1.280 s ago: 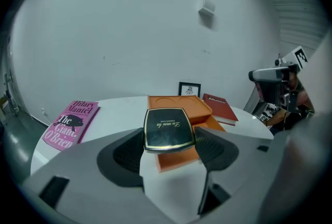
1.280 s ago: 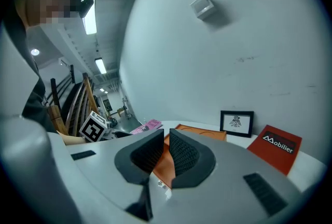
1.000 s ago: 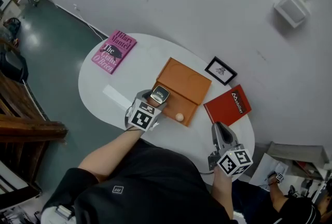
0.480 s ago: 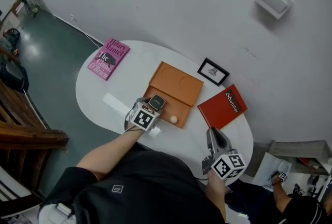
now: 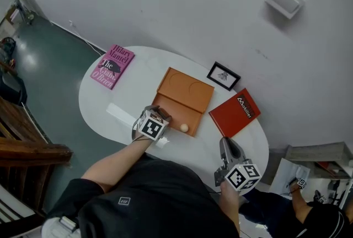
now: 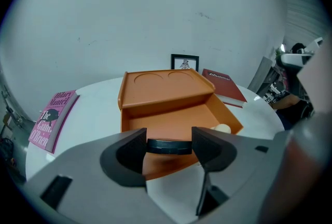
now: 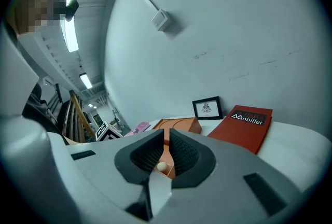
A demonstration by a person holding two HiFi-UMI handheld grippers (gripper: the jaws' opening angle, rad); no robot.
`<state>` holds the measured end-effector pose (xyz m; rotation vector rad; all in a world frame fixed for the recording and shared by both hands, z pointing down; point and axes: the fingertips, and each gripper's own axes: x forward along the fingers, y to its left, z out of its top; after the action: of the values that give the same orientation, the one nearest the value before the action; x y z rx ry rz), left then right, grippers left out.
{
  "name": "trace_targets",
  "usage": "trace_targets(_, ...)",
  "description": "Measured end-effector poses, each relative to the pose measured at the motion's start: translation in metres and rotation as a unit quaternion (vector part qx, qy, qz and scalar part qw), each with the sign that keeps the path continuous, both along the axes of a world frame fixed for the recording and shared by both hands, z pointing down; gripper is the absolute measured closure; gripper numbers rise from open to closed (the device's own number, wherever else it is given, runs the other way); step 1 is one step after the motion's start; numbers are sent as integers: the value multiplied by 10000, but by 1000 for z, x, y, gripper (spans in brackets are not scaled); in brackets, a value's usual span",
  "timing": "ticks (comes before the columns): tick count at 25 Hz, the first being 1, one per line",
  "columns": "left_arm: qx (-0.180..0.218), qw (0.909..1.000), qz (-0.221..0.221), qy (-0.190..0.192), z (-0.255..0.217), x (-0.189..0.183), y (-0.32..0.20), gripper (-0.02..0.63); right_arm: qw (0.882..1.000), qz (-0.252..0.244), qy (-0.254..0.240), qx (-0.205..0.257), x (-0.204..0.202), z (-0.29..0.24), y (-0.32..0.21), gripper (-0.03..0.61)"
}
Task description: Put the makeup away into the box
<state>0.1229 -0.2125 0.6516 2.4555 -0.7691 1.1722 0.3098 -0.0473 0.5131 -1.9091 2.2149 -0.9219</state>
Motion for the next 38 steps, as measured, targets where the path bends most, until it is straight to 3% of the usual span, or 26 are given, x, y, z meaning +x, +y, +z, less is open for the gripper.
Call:
trace_targets(13, 49, 9989, -157, 438, -26, -26, 8, 348, 9997, -238, -49, -95, -24, 4, -19, 526)
trace_targets(17, 107, 9971, -234, 720, -44, -33, 10, 404, 9996, -277, -1, -104, -28, 2, -22, 526)
trace_targets(26, 662, 9829, -348, 1681, -133, -55, -14, 435, 9985, -457, 291, -24, -54, -15, -49, 526)
trace_targets(31, 1021, 9712, -161, 2146, -187, -93, -29, 500, 9976, -387, 494, 306, -90, -45, -77, 529)
trace_targets(38, 1430, 9529, 233, 2664, -244, -145, -57, 566, 9838, 344, 1117, 1360, -124, -132, -116, 538)
